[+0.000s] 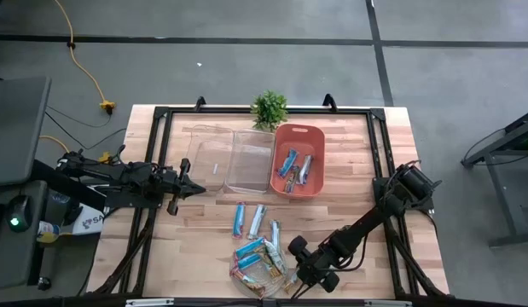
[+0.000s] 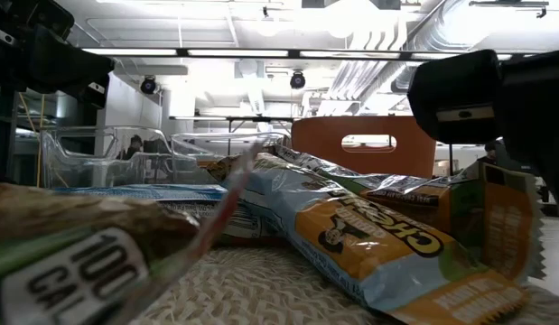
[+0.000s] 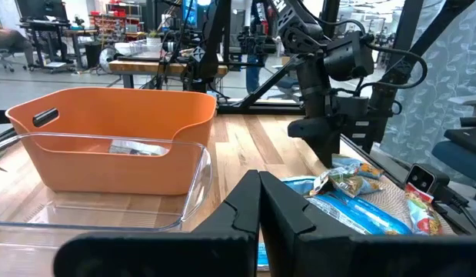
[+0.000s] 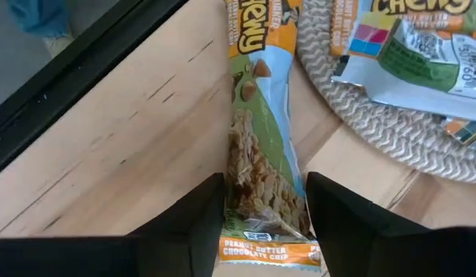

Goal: Pick and place Granola Bars by type
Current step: Put the yellow granola bar into the right transparent bin

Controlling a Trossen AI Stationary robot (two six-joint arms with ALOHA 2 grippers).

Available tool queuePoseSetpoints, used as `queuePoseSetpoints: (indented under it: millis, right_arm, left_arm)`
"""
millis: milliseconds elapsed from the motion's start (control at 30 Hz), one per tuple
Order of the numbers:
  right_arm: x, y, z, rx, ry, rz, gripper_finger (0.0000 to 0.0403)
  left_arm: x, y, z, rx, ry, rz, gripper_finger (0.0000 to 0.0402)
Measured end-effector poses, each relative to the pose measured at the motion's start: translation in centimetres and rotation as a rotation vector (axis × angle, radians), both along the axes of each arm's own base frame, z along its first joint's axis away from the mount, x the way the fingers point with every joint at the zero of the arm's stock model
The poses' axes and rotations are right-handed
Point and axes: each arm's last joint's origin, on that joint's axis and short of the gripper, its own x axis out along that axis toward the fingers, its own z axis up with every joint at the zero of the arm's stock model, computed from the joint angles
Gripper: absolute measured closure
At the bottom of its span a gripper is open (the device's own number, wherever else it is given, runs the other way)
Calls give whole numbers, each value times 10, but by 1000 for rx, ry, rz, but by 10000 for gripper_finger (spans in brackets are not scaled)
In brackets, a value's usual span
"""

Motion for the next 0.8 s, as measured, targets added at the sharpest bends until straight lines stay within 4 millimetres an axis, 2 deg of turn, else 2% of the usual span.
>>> queuePoseSetpoints:
  millis: [600, 800]
  right_arm:
    - [-1, -2, -1, 35, 64, -127, 309]
    - [-3, -4, 2, 54, 90, -146, 317]
  left_arm:
    - [0, 0, 0, 0, 0, 0, 400]
    - [0, 0, 0, 0, 0, 1, 400]
